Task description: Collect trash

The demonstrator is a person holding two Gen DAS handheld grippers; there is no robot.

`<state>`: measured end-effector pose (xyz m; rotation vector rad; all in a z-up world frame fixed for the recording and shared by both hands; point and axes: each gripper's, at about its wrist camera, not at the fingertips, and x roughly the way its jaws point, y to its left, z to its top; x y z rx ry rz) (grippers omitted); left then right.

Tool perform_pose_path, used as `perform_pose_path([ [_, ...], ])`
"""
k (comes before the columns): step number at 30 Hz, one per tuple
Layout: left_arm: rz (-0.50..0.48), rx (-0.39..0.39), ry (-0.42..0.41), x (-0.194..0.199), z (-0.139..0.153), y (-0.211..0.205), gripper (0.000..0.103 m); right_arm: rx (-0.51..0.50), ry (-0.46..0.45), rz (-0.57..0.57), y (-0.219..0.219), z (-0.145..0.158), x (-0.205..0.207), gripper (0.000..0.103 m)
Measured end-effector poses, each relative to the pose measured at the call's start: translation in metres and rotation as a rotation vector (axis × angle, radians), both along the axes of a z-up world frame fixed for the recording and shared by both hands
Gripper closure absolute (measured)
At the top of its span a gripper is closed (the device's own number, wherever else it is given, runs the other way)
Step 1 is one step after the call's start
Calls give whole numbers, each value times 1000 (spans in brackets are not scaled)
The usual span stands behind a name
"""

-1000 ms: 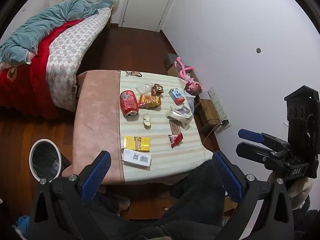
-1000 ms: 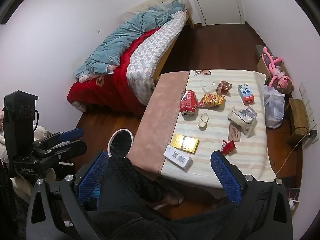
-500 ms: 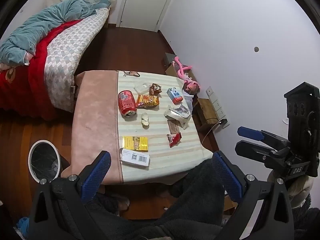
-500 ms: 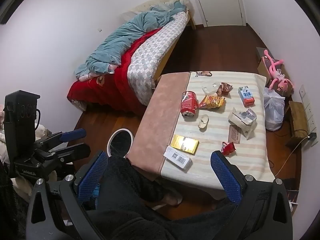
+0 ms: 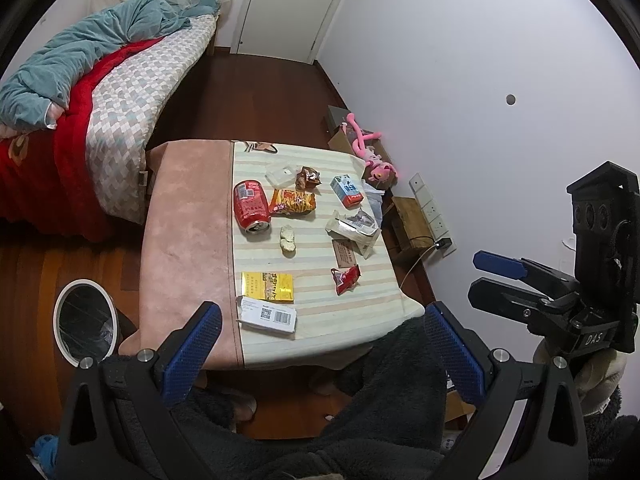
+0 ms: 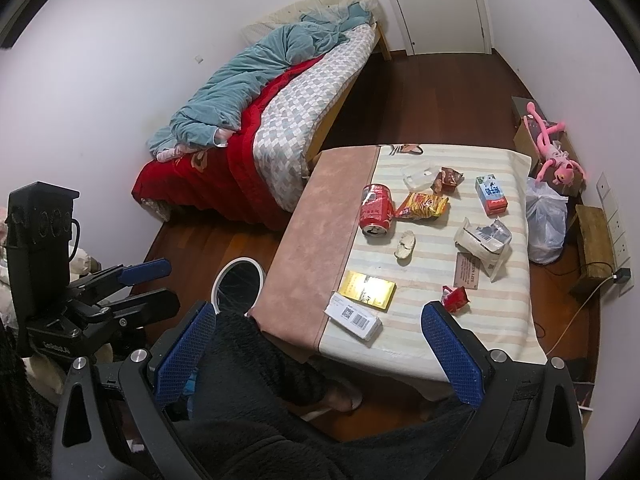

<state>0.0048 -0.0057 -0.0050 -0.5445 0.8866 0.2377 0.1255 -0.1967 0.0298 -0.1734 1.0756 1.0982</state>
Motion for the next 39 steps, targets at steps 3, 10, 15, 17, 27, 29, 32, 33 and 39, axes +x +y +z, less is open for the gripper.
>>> perform_pose_path([
  [3, 2, -2, 0, 0, 0, 0, 0, 0, 0, -2, 0, 0, 0, 0],
  [10, -1, -6, 2, 1, -2, -1, 0, 1, -2, -2, 1, 0, -1, 0],
  [15, -8, -5, 7, 3, -3, -2, 0, -1, -2, -3, 1, -1, -2, 0],
  [17, -8, -6, 6, 3, -3, -2, 0, -2, -2, -1, 1, 0, -2, 0],
  [27, -13, -1, 7, 7, -4, -5, 0, 1, -7, 1, -3, -1, 2, 0],
  [29, -11, -1, 8, 6, -4, -5, 0, 0, -8, 2, -3, -1, 2, 0],
  [32, -11, -3, 7, 6, -3, -5, 0, -2, -9, 2, -3, 0, 3, 0],
  [33, -12, -2, 7, 7, -3, -5, 0, -2, -10, 3, -3, 1, 4, 0],
  [39, -12, 0, 7, 7, -3, -5, 0, -2, -11, 2, -3, 0, 2, 0],
])
